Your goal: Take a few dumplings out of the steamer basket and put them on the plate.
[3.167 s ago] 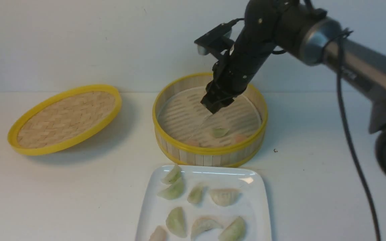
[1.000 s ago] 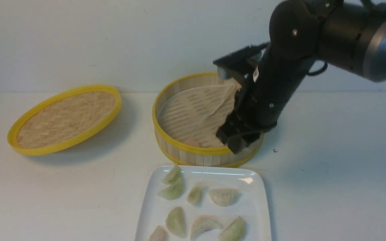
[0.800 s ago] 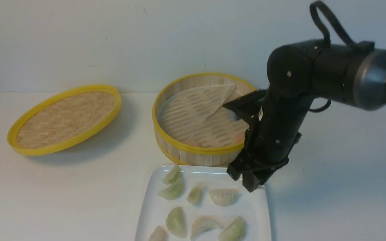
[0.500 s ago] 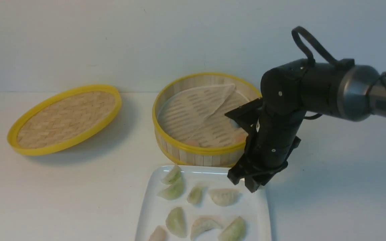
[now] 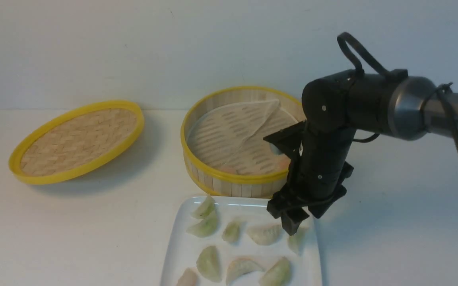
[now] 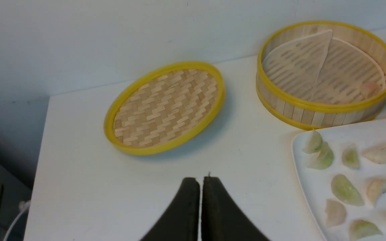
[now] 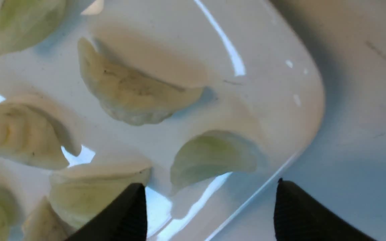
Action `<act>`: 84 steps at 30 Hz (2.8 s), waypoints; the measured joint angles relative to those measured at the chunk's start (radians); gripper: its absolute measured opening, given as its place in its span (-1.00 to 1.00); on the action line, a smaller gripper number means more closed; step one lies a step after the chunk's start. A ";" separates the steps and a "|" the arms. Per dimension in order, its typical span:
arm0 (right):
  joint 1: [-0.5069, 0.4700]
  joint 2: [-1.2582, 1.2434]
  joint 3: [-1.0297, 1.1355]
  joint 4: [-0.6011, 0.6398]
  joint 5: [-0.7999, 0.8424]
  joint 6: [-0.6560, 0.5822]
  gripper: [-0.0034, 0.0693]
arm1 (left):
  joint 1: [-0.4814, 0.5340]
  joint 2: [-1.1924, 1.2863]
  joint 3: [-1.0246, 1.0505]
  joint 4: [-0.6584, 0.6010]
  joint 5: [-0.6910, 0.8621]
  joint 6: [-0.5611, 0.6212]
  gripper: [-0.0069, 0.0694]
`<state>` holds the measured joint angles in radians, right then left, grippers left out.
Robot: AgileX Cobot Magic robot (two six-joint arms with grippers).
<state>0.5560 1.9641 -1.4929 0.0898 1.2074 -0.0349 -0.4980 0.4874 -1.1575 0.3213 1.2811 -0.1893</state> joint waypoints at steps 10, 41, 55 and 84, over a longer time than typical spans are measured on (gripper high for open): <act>0.000 -0.471 -0.026 0.034 0.026 0.035 -0.69 | 0.000 0.000 0.000 0.000 0.000 -0.001 -0.83; 0.000 -1.983 0.923 -0.201 -0.679 0.225 -0.94 | 0.000 0.067 0.345 -0.164 -0.813 -0.001 -0.83; 0.000 -1.983 0.931 -0.213 -0.683 0.228 -0.94 | 0.000 0.087 0.347 -0.210 -0.844 -0.001 -0.83; 0.000 -1.983 0.931 -0.217 -0.683 0.229 -0.94 | 0.187 -0.149 0.721 -0.363 -0.901 0.202 -0.83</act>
<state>0.5560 -0.0189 -0.5618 -0.1271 0.5249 0.1937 -0.3107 0.3388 -0.4368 -0.0413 0.3803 0.0126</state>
